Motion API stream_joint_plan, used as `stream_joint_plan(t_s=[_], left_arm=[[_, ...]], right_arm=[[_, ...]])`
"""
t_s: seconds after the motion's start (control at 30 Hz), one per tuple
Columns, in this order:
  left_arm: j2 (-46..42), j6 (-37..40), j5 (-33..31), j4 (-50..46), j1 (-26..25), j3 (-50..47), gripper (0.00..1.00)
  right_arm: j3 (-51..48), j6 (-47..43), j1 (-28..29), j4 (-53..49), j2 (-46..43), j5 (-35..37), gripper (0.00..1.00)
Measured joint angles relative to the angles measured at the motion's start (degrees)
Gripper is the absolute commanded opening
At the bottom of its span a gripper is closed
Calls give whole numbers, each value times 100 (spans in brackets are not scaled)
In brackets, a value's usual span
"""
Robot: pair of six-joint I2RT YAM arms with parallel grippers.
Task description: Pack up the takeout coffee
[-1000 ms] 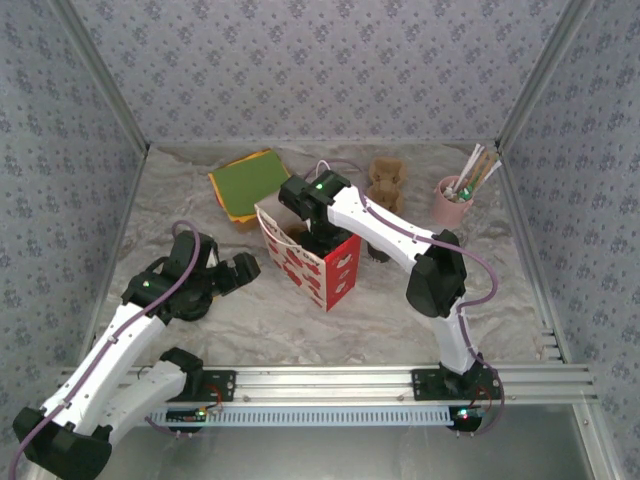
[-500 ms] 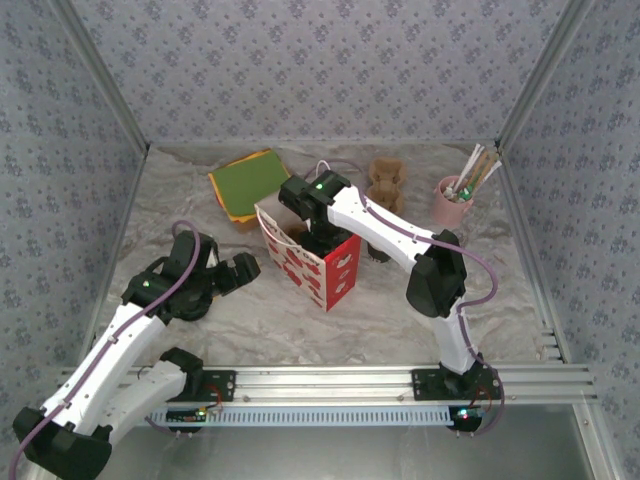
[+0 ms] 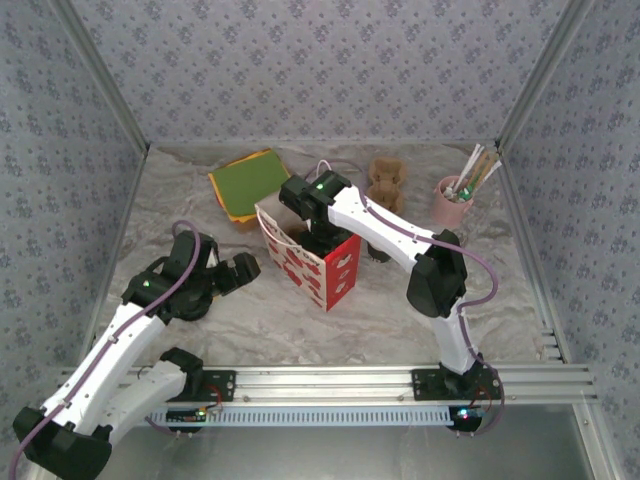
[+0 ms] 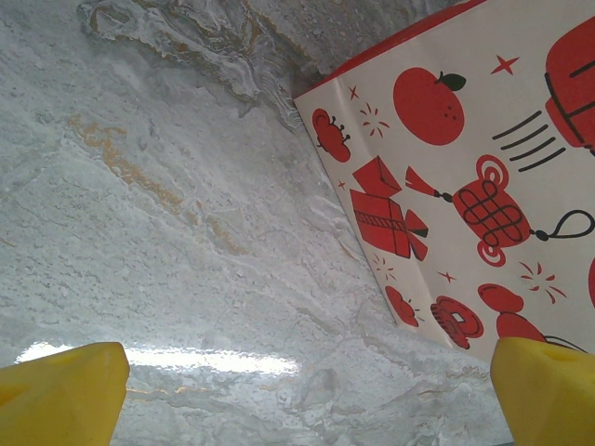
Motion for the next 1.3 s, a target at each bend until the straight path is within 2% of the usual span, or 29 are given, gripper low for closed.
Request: stream_joint_plan(t_s=[1.3], left_arm=[[0, -2, 0, 0, 0, 0, 100]], right_arm=[[-304, 2, -4, 234, -105, -22, 64]])
